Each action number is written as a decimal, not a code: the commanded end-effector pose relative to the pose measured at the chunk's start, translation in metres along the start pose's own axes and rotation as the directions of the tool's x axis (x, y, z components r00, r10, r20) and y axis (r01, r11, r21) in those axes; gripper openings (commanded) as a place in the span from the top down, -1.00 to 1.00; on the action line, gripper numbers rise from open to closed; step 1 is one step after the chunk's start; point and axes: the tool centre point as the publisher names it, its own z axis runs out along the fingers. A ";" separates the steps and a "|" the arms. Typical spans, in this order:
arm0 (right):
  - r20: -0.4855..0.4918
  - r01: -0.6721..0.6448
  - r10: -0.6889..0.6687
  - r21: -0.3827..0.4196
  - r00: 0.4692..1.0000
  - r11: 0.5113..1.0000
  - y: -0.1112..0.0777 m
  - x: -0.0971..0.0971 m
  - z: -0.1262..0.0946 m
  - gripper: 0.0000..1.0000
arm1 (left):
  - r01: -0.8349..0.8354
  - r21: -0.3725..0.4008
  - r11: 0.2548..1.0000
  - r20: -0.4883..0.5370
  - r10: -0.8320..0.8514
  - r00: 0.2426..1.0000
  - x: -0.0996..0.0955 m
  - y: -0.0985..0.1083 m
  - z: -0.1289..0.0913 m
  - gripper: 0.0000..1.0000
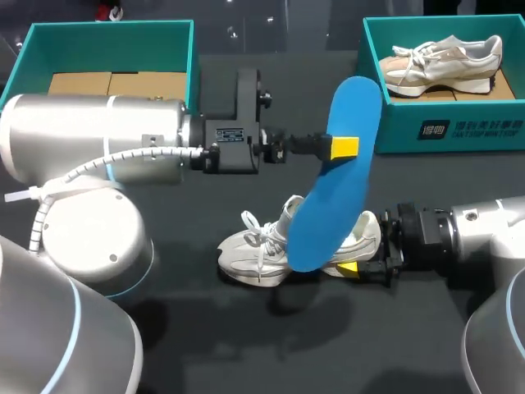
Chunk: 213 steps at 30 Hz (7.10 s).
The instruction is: Take the shoe out of the shoebox, open the shoe tongue, remove and reinsert the insole, then place the shoe into the shoebox
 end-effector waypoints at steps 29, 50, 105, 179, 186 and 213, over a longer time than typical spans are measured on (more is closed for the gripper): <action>0.002 0.000 0.000 0.002 1.000 1.000 -0.001 0.002 0.001 1.00 | -0.009 0.042 0.999 -0.041 0.011 0.999 0.010 0.004 -0.063 1.00; -0.004 -0.014 0.015 0.238 1.000 0.971 0.000 0.003 -0.026 -1.00 | -0.009 0.042 0.999 -0.041 0.011 0.999 0.010 0.004 -0.063 1.00; 0.073 -0.094 0.071 0.920 0.995 0.380 0.071 0.010 -0.074 -1.00 | -0.009 0.042 0.999 -0.041 0.011 0.999 0.010 0.004 -0.063 1.00; -0.056 0.064 -0.033 0.940 0.998 0.335 0.047 -0.035 0.019 1.00 | -0.009 0.042 0.999 -0.041 0.011 0.999 0.010 0.004 -0.063 1.00; -0.057 0.059 -0.015 0.936 0.998 0.346 0.053 -0.030 0.016 1.00 | -0.009 0.042 0.999 -0.041 0.011 0.999 0.010 0.004 -0.063 1.00; 0.550 -0.599 0.237 0.728 0.801 0.334 0.088 -0.004 0.000 1.00 | -0.009 0.042 0.999 -0.041 0.011 0.999 0.010 0.004 -0.063 1.00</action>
